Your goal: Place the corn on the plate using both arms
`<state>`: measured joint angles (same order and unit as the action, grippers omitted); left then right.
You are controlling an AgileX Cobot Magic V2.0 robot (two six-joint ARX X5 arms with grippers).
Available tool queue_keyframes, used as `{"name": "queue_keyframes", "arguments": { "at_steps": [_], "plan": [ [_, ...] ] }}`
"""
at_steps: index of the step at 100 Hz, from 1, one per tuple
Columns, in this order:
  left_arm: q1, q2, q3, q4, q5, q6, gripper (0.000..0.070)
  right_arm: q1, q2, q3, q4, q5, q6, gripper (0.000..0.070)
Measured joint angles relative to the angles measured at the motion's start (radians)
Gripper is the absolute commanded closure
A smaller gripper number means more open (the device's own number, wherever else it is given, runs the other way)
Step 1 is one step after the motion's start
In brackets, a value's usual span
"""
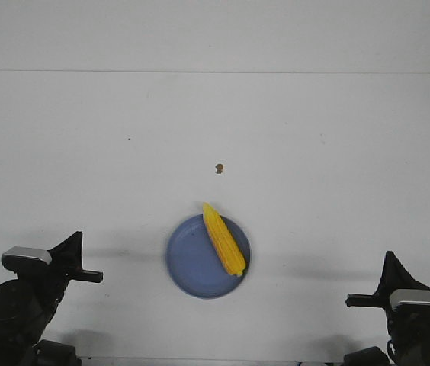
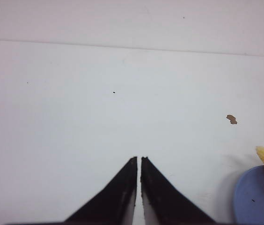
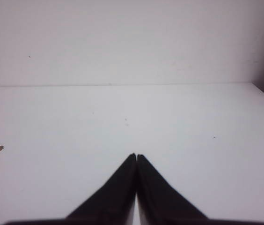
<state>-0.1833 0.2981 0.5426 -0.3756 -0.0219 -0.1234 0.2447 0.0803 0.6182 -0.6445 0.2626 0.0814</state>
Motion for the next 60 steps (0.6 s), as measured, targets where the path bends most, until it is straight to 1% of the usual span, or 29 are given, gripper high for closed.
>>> {"name": "queue_keyframes", "arguments": {
  "at_steps": [12, 21, 40, 48, 60],
  "plan": [
    [0.0, -0.023, -0.001, 0.01, 0.0, 0.003, 0.0688, 0.0, 0.0, 0.0, 0.0, 0.0, 0.0, 0.07],
    [0.0, -0.066, -0.03, 0.083, -0.002, 0.006, 0.0688, 0.0, 0.0, 0.0, 0.0, 0.0, 0.0, 0.07],
    [0.02, -0.191, -0.212, 0.27, -0.002, 0.006, 0.0688, 0.0, 0.0, 0.0, 0.0, 0.0, 0.0, 0.07],
    [0.035, -0.248, -0.291, 0.311, -0.002, 0.008, 0.0688, 0.0, 0.0, 0.0, 0.0, 0.0, 0.0, 0.07],
    [0.05, -0.293, -0.375, 0.324, -0.003, 0.01, 0.0688, 0.0, 0.0, 0.0, 0.001, 0.0, 0.0, 0.07]
  ]
}}
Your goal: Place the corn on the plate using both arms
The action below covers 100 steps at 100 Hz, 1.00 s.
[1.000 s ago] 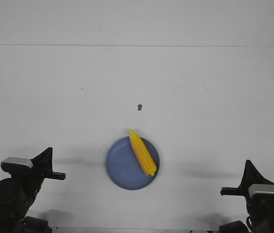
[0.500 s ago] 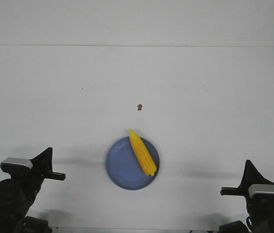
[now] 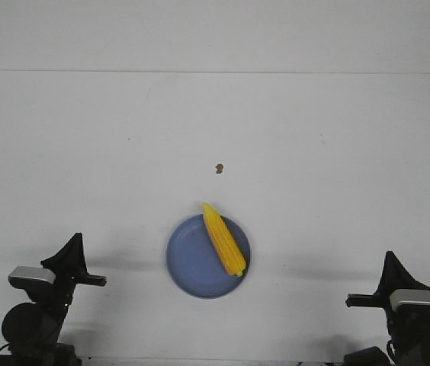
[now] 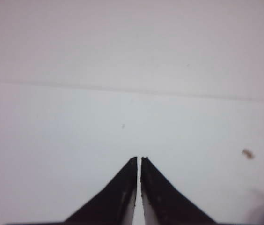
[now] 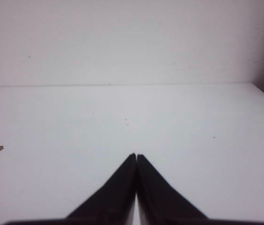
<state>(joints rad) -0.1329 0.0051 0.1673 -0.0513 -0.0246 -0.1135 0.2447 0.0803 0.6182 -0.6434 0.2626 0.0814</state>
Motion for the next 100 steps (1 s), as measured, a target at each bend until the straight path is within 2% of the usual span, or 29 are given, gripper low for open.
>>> {"name": "queue_keyframes", "arguments": {
  "at_steps": [10, 35, 52, 100],
  "plan": [
    [0.004, 0.002, -0.047, 0.009, 0.0, 0.0, 0.0688, 0.0, 0.0, 0.0, 0.002, 0.0, 0.0, 0.07],
    [0.005, 0.001, -0.132, 0.157, 0.0, 0.016, 0.0688, 0.0, 0.0, 0.0, 0.002, 0.0, 0.0, 0.07],
    [0.005, -0.001, -0.134, 0.201, 0.0, 0.019, 0.0688, 0.0, 0.0, 0.0, 0.002, 0.0, 0.0, 0.07],
    [0.011, -0.001, -0.134, 0.2, 0.0, 0.018, 0.0688, 0.0, 0.0, 0.0, 0.002, 0.0, 0.0, 0.07]
  ]
}}
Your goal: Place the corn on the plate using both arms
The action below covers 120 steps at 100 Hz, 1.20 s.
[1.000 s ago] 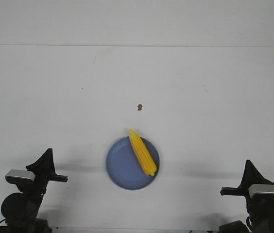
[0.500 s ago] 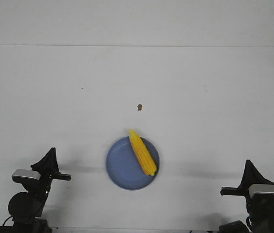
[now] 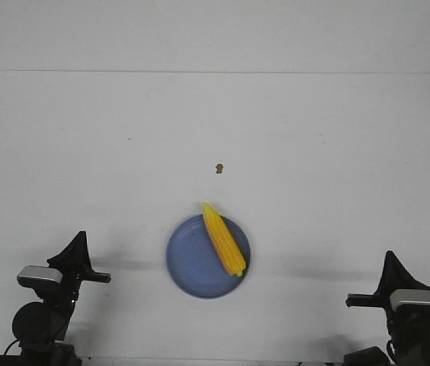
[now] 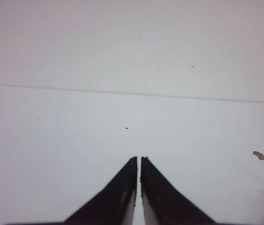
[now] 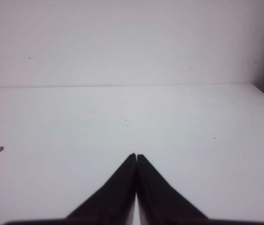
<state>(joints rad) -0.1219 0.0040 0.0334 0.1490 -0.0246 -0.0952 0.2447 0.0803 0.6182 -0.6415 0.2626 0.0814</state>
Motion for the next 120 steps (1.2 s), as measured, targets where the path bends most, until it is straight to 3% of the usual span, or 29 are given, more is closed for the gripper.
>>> {"name": "queue_keyframes", "arguments": {
  "at_steps": [56, 69, 97, 120],
  "plan": [
    [0.0, 0.0, 0.0, 0.0, 0.0, 0.0, 0.0688, -0.008, 0.0, -0.002, 0.013, 0.0, -0.004, 0.07],
    [0.0, 0.0, 0.0, 0.0, 0.0, 0.0, 0.0688, -0.051, 0.0, -0.029, 0.076, -0.034, -0.007, 0.07],
    [0.0, 0.0, 0.0, 0.0, 0.0, 0.0, 0.0688, -0.163, 0.0, -0.207, 0.3, -0.238, -0.066, 0.07],
    [0.0, 0.0, 0.0, 0.0, 0.0, 0.0, 0.0688, -0.232, -0.042, -0.362, 0.479, -0.246, -0.079, 0.07]
  ]
}}
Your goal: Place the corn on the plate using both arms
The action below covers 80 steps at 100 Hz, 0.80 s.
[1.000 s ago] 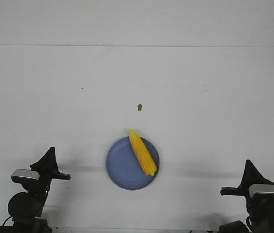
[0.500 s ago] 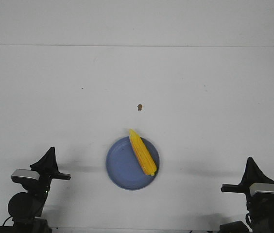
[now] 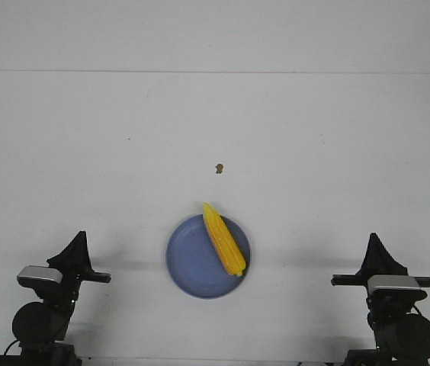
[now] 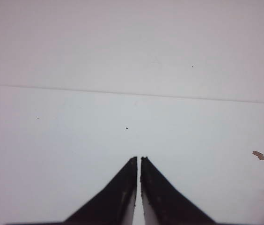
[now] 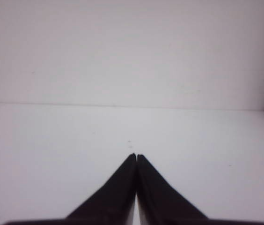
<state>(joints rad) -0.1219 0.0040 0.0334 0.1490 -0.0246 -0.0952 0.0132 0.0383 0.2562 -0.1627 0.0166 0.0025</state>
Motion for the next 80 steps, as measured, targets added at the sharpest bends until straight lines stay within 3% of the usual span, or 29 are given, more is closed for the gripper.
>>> {"name": "queue_keyframes", "arguments": {
  "at_steps": [26, 52, 80],
  "plan": [
    [0.0, 0.0, 0.0, 0.0, 0.0, 0.0, 0.0688, -0.07, -0.037, -0.115, 0.069, -0.092, -0.003, 0.07],
    [0.0, 0.0, 0.0, 0.0, 0.0, 0.0, 0.0688, -0.071, -0.037, -0.203, 0.205, -0.093, -0.002, 0.07],
    [0.0, 0.0, 0.0, 0.0, 0.0, 0.0, 0.0688, -0.071, -0.037, -0.24, 0.262, -0.093, 0.001, 0.07]
  ]
}}
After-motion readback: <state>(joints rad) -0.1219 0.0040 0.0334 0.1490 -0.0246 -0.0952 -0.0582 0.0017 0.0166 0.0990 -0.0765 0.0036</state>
